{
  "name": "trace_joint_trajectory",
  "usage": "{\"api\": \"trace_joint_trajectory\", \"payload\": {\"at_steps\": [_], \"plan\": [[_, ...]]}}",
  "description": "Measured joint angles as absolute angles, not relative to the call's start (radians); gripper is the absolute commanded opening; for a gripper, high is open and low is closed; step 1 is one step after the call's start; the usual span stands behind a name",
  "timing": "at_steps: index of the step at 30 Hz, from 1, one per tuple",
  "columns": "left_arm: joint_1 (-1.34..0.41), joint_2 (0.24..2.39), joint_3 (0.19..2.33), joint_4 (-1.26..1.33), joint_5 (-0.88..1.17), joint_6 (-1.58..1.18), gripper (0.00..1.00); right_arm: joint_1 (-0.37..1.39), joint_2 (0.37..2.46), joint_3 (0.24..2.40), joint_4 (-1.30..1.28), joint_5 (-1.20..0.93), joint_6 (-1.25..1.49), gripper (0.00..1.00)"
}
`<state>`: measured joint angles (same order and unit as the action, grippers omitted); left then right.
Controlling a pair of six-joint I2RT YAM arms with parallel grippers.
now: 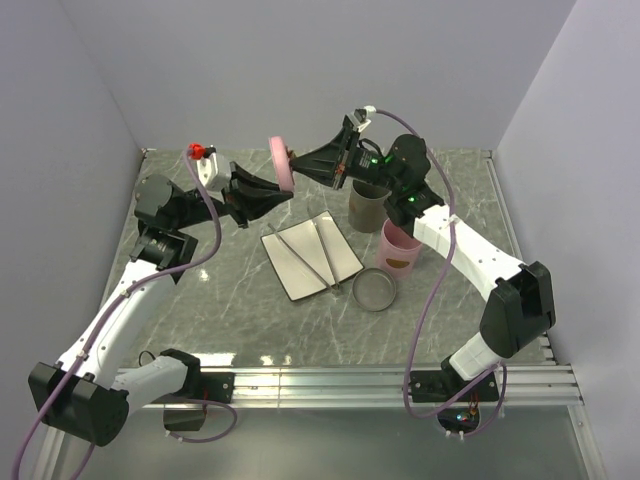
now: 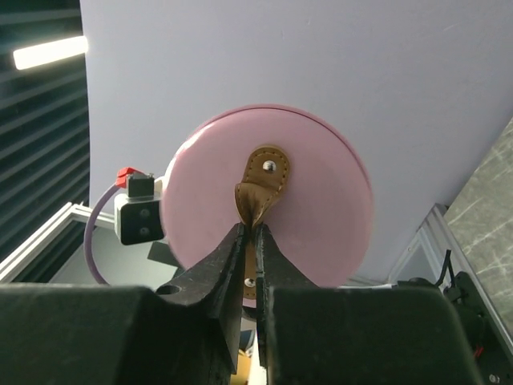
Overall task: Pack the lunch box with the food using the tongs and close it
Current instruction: Pick up the box lid from the center of the board, then close the box lid on the packing box.
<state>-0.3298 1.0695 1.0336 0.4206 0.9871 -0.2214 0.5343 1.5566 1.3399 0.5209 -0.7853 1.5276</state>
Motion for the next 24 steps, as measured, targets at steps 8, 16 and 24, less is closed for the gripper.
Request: {"api": "trace_joint_trajectory", "payload": {"at_steps": [8,16,24], "plan": [[-0.338,1.069,1.034,0.371,0.971,-0.232,0.6,0.493,1.551,1.316,0.538,-0.792,1.513,0.0],[-0.337,1.071,1.148,0.104,0.857,-0.179,0.88,0.373,1.479,1.303,0.352,-0.809,1.305,0.0],[-0.299,1.101,1.301,-0.246,0.709,-0.151,0.99,0.276,1.323,1.389,-0.172,-0.71,0.755,0.0]]}}
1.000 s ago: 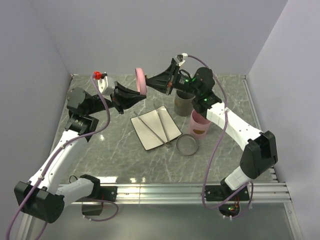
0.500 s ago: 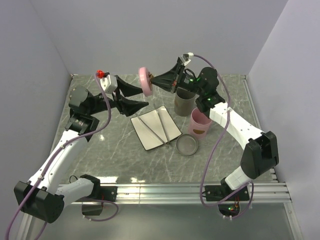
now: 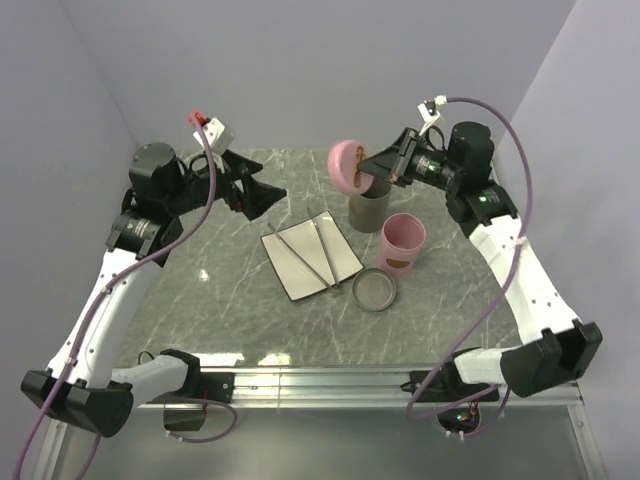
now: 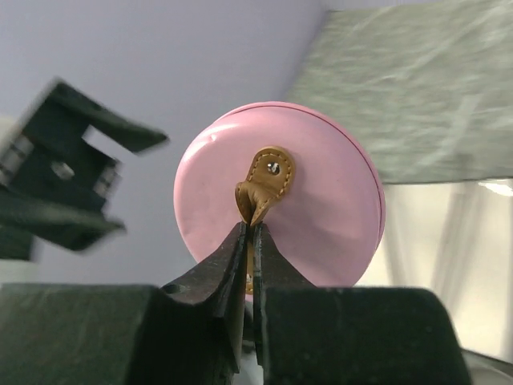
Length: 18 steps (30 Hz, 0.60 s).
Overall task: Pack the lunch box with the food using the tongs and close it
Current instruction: Close the box lid on the packing box.
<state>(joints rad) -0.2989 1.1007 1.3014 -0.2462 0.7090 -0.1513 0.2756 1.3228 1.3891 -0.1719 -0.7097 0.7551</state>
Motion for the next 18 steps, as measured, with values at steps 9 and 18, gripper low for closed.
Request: {"api": "trace_joint_trajectory", "payload": {"at_steps": [9,18], "plan": [[-0.281,1.214,1.352,-0.488,0.524,-0.154,0.99,0.202,1.236,1.451,-0.604,-0.517,0.292,0.0],[-0.281,1.22,1.345,-0.538,0.506,-0.163,0.99,0.16,1.283,1.504,-0.925,-0.408,0.036,0.0]]}}
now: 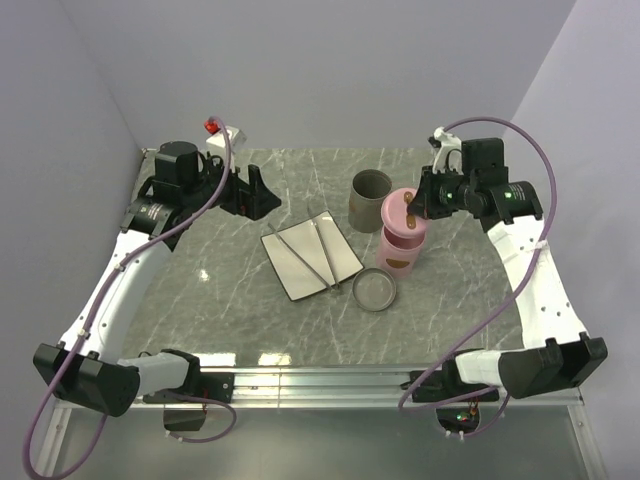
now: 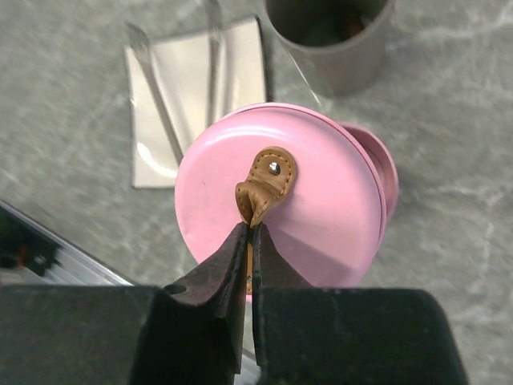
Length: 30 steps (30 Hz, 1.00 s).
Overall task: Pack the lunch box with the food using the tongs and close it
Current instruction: Close the box lid on the packing box.
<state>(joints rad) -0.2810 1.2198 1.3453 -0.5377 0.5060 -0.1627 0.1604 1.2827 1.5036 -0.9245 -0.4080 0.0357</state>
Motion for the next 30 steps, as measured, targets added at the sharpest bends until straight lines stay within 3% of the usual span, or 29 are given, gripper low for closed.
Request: {"api": "trace_joint_trajectory", "payload": {"at_steps": [10,30], "plan": [[-0.281,1.212,1.345,-0.538,0.499,-0.162,1.0,0.149,1.43,1.537,-1.054,-0.36,-0.069,0.0],[-0.281,1.186,1.306,-0.52,0.498,-0.179,0.99,0.138,1.476,1.452,-0.968,-0.363,-0.091,0.0]]}}
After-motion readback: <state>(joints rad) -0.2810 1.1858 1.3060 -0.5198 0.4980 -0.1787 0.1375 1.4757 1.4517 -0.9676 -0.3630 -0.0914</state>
